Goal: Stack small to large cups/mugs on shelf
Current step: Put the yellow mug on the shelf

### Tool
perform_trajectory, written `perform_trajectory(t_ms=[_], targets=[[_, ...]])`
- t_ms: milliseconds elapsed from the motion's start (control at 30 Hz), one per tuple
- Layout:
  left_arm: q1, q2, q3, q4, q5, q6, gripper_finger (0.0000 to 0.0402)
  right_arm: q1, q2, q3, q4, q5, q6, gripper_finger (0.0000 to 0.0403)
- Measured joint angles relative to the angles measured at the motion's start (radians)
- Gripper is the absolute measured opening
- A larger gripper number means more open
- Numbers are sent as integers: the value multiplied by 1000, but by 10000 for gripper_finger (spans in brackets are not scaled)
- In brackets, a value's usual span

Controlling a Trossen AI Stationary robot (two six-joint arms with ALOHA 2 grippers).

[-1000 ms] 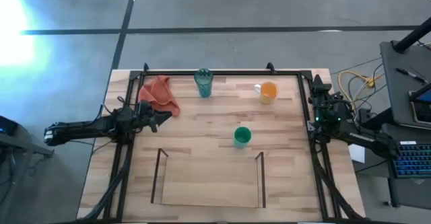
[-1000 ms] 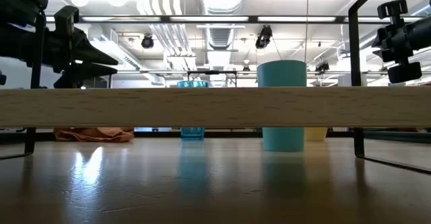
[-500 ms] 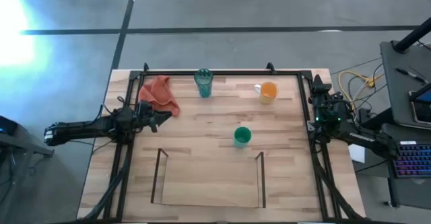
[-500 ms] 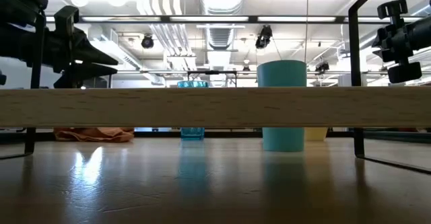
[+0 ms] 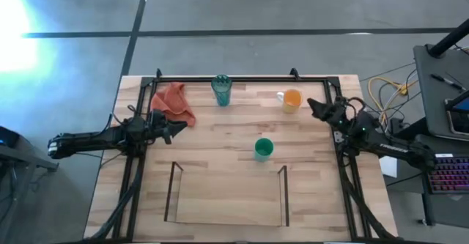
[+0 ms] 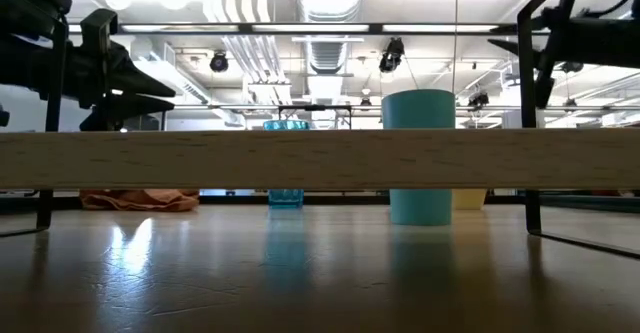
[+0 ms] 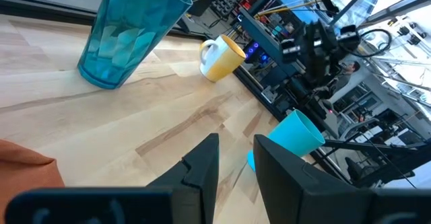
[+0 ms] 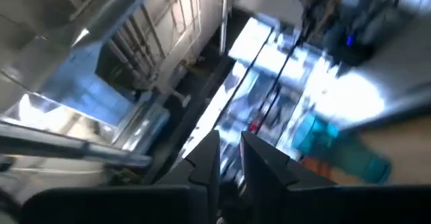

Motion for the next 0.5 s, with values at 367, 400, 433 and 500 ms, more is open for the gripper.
perform_trajectory(t_ms=[367,400,433,500], targets=[[0,4,0,0,0,0,79,3,232,19,561,120,-203,54],[0,4,0,0,0,0,79,2,255,36,618,150,-232,54],[0,4,0,1,0,0,79,1,275,58,649,174,-247,54],[0,4,-2,18,-6,0,79,0,315,129,621,182,-312,54]])
